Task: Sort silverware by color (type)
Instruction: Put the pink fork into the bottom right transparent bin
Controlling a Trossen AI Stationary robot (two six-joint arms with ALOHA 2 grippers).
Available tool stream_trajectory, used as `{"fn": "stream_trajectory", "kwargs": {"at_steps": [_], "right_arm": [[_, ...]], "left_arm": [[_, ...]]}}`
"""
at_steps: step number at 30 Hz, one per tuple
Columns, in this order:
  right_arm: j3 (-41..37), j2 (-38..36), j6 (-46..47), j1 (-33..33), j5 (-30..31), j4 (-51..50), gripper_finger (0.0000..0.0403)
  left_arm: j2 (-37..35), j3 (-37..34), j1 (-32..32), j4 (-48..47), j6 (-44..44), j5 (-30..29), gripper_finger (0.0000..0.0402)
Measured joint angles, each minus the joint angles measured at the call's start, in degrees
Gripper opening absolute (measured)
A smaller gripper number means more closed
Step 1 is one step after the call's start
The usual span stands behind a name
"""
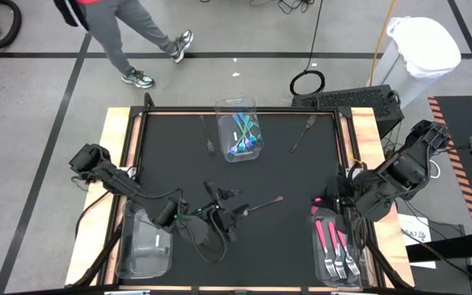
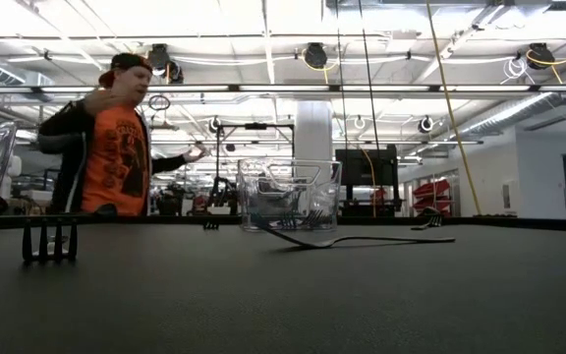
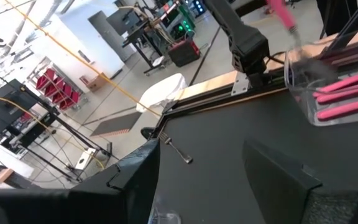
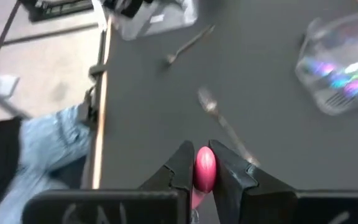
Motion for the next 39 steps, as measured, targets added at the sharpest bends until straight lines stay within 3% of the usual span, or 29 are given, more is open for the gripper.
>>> {"fn": "stream_trajectory", "kwargs": {"at_steps": [10, 26, 39], "right_arm": [[0.0, 0.0, 7.05, 3.5, -8.43, -3.13, 0.0032], [-0.1, -0.02, 21.76, 15.63, -2.24, -13.82, 0.0031], [-8.57, -0.04, 29.23, 20.98, -0.6, -13.49, 0.0035]], "left_arm": [[0.02, 0.0, 0.04, -0.94, -1.51, 0.04, 0.0227], [0.04, 0.0, 0.05, -2.75, -1.72, 0.35, 0.0228], [0.06, 0.0, 0.81, -2.9, -3.18, 1.71, 0.0228]]}}
